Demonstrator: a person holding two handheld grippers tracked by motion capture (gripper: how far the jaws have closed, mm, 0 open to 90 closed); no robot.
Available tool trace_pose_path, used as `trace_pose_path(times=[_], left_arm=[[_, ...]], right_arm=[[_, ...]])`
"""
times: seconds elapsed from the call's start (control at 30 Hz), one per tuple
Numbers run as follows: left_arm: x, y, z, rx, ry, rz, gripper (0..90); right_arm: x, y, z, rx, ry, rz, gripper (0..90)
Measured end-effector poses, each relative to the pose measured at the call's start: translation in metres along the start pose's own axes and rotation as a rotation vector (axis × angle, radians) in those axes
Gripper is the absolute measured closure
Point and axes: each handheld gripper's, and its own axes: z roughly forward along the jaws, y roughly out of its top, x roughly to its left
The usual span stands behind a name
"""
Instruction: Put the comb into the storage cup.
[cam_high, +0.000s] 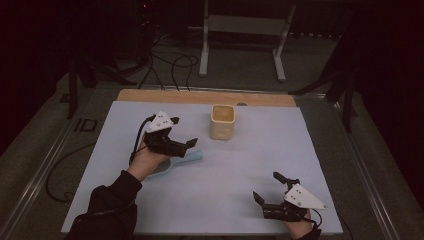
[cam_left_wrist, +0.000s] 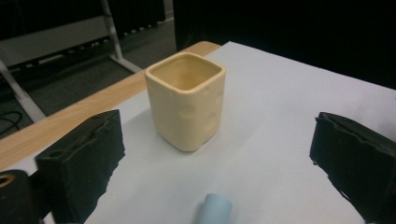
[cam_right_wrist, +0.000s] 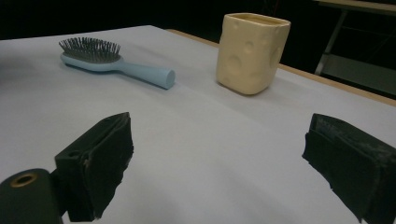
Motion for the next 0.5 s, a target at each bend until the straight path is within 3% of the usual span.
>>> trace_pose_path(times=[0.3, 0.37, 0.43, 0.5], left_arm=[[0.004, -0.008, 0.03, 0.081, 0.003, -0.043, 17.6], [0.004, -0.012, 0.037, 0.115, 0.03, -0.046, 21.1], [0.005, -0.015, 0.042, 0.128, 0.027, -0.05, 24.8], [0.005, -0.018, 0.047, 0.154, 0.044, -0.047, 36.1]], right_arm=[[0.0, 0.0, 0.0, -0.005, 0.006, -0.002, 7.9], [0.0, 0.0, 0.0, -0.001, 0.007, -0.003, 7.9], [0.0, 0.0, 0.0, 0.0, 0.009, -0.002, 7.9], [0.001, 0.0, 0.001, -0.002, 0.011, -0.007, 7.9]])
